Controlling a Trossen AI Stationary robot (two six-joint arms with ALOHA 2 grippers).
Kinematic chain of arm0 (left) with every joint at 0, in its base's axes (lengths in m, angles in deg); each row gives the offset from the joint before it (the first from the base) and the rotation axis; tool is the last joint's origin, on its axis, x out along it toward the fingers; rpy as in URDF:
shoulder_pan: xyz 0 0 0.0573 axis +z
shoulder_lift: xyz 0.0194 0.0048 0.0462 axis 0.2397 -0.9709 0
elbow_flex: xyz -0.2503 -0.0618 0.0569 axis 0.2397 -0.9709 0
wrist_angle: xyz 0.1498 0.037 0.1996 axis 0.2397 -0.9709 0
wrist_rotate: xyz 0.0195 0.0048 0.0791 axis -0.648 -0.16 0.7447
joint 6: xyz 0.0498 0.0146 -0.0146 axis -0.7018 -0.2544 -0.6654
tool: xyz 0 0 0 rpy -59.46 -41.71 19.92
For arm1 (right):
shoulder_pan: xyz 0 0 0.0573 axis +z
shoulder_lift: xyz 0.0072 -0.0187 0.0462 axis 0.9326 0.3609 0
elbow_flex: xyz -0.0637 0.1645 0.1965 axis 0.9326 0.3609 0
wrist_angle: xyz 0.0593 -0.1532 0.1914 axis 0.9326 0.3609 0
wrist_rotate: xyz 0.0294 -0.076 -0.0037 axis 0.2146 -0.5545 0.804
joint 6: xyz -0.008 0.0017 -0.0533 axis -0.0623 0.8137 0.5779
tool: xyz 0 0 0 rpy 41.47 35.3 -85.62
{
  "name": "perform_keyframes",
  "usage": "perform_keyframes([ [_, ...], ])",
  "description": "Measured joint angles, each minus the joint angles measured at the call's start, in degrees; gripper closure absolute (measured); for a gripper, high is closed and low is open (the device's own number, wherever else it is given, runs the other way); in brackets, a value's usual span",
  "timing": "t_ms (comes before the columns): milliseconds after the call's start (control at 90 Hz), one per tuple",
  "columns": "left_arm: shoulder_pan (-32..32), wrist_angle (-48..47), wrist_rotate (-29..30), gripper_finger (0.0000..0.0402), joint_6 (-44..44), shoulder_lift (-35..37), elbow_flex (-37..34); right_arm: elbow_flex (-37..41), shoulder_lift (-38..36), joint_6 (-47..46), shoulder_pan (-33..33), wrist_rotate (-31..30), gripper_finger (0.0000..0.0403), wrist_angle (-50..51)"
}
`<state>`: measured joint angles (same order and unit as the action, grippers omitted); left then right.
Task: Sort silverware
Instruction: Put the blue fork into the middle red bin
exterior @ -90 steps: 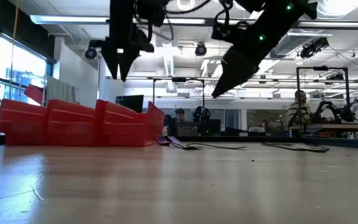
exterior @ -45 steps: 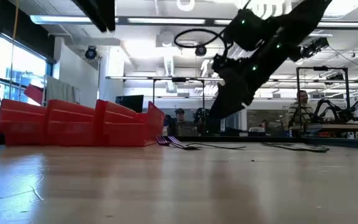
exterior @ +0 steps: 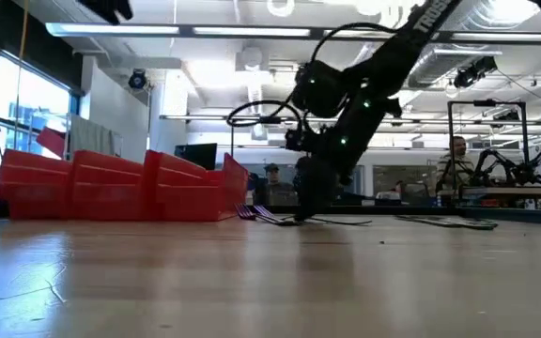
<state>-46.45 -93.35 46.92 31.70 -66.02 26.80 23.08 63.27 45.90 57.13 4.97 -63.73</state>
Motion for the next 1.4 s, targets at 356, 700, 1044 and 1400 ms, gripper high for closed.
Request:
perform_keyframes([
  [356, -2.2, 0.3, -0.3, 0.0275, 10.2, 5.2, -9.7, -0.6, 2.3, -7.2, -1.0, 0.7, 0.0392, 2.9],
  [700, -2.6, 8.0, 4.6, 0.0275, 9.8, 5.2, -13.5, 0.2, -8.6, -9.4, -1.1, -2.1, 0.0401, 0.3],
  [1044, -3.2, 32.4, 17.0, 0.0275, -4.2, 5.2, -23.1, 0.1, -20.3, -2.4, 2.7, 3.4, 0.0402, -15.0],
  [1400, -5.2, 76.0, 15.6, 0.0275, -61.3, 5.4, -25.1, 0.0, -22.0, -1.5, 5.7, 28.9, 0.0403, -44.7],
])
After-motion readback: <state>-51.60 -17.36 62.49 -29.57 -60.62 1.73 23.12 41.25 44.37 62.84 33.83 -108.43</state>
